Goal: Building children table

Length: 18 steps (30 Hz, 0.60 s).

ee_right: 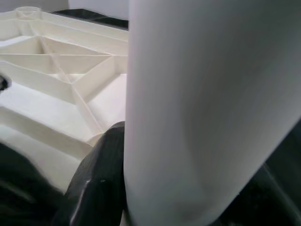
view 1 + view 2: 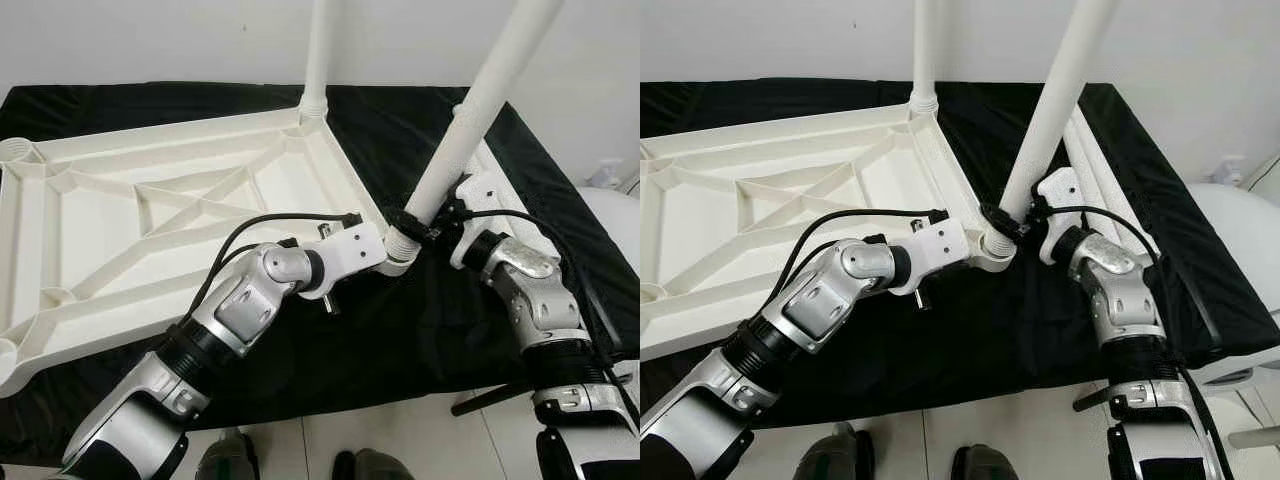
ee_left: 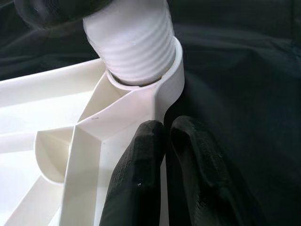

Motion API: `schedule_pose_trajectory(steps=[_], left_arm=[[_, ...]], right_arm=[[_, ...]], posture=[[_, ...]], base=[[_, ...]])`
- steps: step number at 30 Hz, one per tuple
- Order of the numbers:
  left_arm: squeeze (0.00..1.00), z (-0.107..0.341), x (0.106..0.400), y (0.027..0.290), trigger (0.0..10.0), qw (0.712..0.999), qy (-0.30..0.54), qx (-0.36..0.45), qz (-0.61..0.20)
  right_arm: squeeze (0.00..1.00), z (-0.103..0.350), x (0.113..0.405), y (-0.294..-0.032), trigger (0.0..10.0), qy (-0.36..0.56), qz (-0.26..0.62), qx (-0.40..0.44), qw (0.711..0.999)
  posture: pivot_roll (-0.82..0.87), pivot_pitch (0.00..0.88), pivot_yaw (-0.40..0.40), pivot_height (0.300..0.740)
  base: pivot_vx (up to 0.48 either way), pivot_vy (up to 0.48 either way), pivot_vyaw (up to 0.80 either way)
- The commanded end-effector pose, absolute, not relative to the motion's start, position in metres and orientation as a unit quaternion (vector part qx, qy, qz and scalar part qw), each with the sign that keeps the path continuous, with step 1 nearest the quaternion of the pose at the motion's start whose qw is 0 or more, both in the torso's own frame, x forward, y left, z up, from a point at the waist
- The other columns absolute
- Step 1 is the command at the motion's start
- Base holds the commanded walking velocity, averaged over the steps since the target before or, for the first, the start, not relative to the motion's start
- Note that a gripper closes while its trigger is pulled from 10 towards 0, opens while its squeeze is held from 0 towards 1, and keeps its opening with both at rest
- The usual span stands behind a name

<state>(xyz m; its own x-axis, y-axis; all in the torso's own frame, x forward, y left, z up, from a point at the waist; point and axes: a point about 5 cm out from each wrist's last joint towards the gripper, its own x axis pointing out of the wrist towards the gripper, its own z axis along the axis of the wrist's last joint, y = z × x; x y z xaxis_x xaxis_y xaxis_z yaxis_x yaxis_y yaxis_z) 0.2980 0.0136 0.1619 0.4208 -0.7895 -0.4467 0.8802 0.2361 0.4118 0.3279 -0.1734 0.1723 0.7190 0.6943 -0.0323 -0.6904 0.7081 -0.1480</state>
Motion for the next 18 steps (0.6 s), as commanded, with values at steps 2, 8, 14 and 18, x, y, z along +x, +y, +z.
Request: schedule_pose_trajectory(steps=[2, 8, 14, 18], left_arm=[[0.0, 0.1613, 0.2976, 0.0149, 10.0, 0.783, 0.076, 0.313, -0.532], [0.0, 0.1614, 0.2973, 0.0143, 10.0, 0.783, 0.076, 0.313, -0.533], [0.0, 0.1607, 0.2968, 0.0141, 10.0, 0.782, 0.077, 0.312, -0.534], [0.0, 0.1609, 0.2969, 0.0133, 10.0, 0.782, 0.076, 0.313, -0.534]], right_arm=[[0.0, 0.1512, 0.3217, -0.1666, 10.0, 0.033, 0.398, -0.059, 0.915], [0.0, 0.1501, 0.3224, -0.1678, 10.0, 0.041, 0.397, -0.064, 0.915], [0.0, 0.1477, 0.3227, -0.1716, 10.0, 0.047, 0.387, -0.079, 0.918], [0.0, 0.1475, 0.3239, -0.1707, 10.0, 0.042, 0.378, -0.092, 0.92]], posture=[[0.03, 0.09, -0.043, 0.74], [0.03, 0.087, -0.045, 0.74], [0.02, 0.085, -0.042, 0.74], [0.02, 0.086, -0.042, 0.74]], base=[[0.0, 0.0, 0.0], [0.0, 0.0, 0.0], [0.0, 0.0, 0.0], [0.0, 0.0, 0.0]])
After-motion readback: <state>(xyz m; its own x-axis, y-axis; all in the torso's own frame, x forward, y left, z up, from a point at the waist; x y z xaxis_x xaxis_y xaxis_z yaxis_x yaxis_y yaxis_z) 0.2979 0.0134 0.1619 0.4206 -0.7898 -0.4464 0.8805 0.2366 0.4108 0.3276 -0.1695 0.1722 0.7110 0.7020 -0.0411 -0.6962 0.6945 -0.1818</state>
